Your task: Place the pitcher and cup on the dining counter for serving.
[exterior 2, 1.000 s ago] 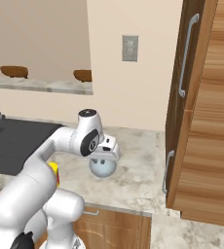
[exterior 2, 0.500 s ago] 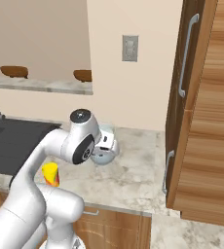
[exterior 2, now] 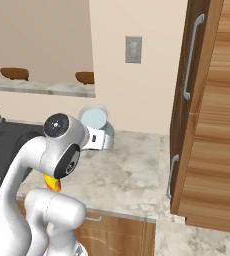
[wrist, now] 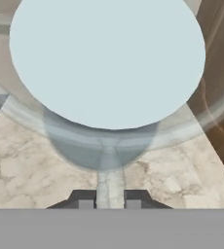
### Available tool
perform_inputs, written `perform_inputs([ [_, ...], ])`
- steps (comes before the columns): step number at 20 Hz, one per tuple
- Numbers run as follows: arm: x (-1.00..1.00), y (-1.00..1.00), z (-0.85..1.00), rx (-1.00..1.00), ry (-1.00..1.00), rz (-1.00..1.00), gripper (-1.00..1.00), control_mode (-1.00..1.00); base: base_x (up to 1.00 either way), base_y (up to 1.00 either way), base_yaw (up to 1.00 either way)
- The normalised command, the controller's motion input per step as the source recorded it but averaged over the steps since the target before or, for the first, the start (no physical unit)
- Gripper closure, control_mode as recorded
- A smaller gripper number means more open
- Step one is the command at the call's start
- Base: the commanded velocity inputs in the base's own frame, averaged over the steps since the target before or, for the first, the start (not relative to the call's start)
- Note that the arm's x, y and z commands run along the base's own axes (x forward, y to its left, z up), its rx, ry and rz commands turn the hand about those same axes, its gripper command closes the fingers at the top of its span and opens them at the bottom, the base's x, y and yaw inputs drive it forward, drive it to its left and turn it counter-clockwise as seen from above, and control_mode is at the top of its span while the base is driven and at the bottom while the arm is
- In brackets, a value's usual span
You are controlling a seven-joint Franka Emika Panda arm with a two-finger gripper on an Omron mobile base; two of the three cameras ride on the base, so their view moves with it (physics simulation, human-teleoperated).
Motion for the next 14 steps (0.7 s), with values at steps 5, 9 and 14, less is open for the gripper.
perform_inputs([
  [5,-0.51,0.00,1.00,0.00,-0.02,0.00,1.00,-1.00,0.00,0.00,0.00],
  [9,-0.65,0.00,0.81,0.00,0.02,0.02,1.00,-1.00,0.00,0.00,0.00],
  [14,-0.87,0.01,0.26,0.00,-0.04,0.08,1.00,-1.00,0.00,0.00,0.00],
])
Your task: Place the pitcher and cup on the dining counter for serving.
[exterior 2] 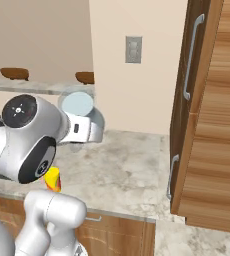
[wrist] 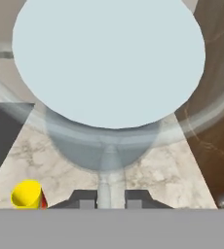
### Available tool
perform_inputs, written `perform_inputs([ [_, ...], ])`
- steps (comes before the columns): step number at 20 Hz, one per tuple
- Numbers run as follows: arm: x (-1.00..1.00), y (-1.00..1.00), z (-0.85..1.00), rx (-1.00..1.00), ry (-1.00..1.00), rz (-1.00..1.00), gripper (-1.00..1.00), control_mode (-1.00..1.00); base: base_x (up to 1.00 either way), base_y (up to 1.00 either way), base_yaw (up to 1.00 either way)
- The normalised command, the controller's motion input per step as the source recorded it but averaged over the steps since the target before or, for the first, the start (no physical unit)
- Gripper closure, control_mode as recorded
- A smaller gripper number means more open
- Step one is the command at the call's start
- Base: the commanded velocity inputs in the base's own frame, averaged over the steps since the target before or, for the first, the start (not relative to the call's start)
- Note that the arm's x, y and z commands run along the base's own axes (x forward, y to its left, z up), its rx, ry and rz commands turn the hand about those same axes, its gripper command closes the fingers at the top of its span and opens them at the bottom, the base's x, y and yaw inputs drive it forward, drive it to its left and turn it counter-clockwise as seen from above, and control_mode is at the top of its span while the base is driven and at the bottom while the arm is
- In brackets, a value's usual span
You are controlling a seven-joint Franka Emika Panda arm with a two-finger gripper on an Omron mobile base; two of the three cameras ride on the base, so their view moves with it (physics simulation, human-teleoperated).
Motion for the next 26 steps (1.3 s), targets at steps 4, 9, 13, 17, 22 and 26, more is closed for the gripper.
perform_inputs([
  [4,-0.48,0.19,0.00,0.00,-0.04,0.06,1.00,1.00,-0.46,0.34,0.08],
  [9,0.00,0.00,0.00,0.00,0.00,0.00,1.00,1.00,-0.71,1.00,0.21],
  [13,0.00,0.00,0.00,0.00,0.00,0.00,1.00,1.00,-0.10,1.00,0.22],
  [17,0.00,0.00,0.00,0.00,0.00,0.00,1.00,1.00,0.08,1.00,0.19],
  [22,0.00,0.00,0.00,0.00,0.00,0.00,1.00,1.00,0.11,1.00,0.20],
  [26,0.00,0.00,0.00,0.00,0.00,0.00,1.00,1.00,0.19,1.00,0.20],
])
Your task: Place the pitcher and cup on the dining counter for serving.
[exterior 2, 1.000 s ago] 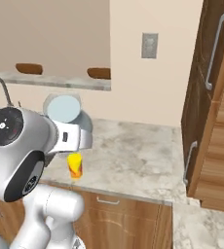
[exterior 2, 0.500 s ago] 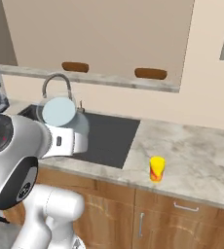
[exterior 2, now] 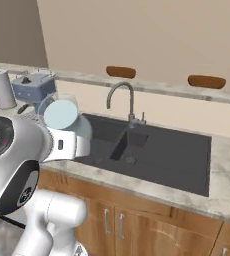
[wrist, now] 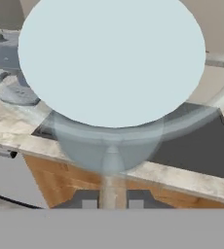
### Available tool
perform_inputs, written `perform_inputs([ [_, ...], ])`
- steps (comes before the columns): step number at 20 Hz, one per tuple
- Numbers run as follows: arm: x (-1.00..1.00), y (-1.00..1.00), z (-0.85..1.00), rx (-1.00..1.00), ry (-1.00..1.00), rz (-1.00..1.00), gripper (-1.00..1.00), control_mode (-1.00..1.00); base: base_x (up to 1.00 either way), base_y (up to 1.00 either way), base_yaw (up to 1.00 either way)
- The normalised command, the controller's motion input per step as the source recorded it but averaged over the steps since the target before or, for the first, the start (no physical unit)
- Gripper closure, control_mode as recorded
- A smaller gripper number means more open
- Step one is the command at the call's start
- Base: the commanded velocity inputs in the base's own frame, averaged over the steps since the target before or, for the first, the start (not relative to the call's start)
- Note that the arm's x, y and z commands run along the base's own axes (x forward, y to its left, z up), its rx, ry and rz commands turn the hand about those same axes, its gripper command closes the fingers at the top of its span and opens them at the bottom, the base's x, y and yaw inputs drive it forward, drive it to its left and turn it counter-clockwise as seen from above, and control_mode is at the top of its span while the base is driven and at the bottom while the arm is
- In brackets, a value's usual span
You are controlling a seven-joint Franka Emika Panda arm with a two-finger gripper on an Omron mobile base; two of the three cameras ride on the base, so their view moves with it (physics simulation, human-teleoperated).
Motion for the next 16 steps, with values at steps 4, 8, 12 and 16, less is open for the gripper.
perform_inputs([
  [4,0.00,0.00,0.00,0.00,0.00,0.00,1.00,1.00,0.18,1.00,0.21],
  [8,0.00,0.00,0.00,0.00,0.00,0.00,1.00,1.00,0.10,1.00,0.22],
  [12,0.00,0.00,0.00,0.00,0.00,0.00,1.00,1.00,0.12,1.00,0.19],
  [16,0.00,0.00,0.00,0.00,0.00,0.00,1.00,1.00,0.14,1.00,0.18],
])
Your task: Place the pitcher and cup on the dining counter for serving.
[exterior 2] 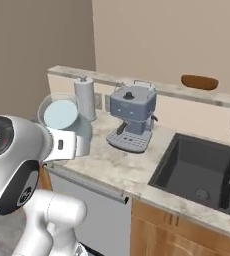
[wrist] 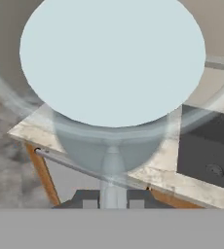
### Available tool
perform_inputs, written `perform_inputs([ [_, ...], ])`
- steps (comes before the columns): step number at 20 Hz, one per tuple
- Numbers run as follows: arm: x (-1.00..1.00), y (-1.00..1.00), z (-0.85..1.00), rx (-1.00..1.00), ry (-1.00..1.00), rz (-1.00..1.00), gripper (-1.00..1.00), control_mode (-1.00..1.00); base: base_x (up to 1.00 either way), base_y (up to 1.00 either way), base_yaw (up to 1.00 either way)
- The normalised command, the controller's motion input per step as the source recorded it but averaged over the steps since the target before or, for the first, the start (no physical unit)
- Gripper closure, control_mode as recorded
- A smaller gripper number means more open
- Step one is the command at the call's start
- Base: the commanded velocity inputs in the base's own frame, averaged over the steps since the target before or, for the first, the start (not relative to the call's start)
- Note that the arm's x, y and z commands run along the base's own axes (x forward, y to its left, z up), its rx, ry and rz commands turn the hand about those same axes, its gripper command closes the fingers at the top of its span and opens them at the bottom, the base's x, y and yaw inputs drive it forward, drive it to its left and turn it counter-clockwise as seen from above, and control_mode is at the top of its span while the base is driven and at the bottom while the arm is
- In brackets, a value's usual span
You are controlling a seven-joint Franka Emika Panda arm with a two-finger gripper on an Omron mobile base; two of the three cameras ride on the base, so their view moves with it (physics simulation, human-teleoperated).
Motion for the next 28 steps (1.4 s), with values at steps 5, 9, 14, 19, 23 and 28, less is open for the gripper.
perform_inputs([
  [5,0.00,0.00,0.00,0.00,0.00,0.00,1.00,1.00,0.22,1.00,0.15],
  [9,0.00,0.00,0.00,0.00,0.00,0.00,1.00,1.00,0.28,1.00,0.12],
  [14,0.00,0.00,0.00,0.00,0.00,0.00,1.00,1.00,0.31,1.00,0.11],
  [19,0.00,0.00,0.00,0.00,0.00,0.00,1.00,1.00,0.56,1.00,0.07],
  [23,0.00,0.00,0.00,0.00,0.00,0.00,1.00,1.00,1.00,1.00,-0.02],
  [28,0.00,0.00,0.00,0.00,0.00,0.00,1.00,1.00,1.00,1.00,-0.22],
])
